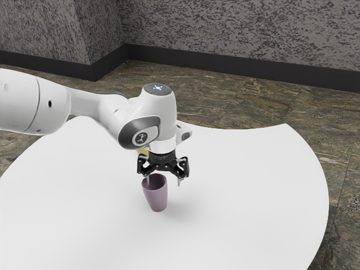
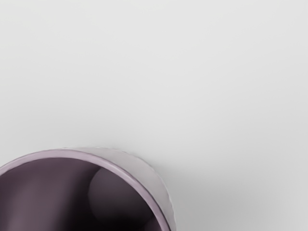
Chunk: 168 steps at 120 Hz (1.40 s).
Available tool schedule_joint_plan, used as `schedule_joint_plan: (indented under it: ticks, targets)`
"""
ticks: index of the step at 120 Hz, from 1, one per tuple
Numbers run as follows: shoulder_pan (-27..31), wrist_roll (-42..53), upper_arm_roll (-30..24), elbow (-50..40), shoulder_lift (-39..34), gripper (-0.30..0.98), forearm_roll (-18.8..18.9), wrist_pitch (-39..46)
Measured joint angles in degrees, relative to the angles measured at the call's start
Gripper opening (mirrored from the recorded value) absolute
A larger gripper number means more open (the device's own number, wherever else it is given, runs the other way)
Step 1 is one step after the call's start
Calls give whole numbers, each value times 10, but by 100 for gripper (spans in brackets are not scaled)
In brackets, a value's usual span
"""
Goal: Place the right cup onto the left cup
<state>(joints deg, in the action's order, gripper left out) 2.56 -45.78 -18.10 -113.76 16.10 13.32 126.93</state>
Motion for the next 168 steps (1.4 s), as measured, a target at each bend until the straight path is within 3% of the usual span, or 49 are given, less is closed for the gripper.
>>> schedule_joint_plan:
  ticks: [28,76,97,168]
  targets:
    - [0,1,0,2,23,63,1,19]
    - [0,2,2,2,27,14,1,31]
    - [0,2,6,1,27,0,1,32]
    - [-2,9,9,10,0,-7,3,20]
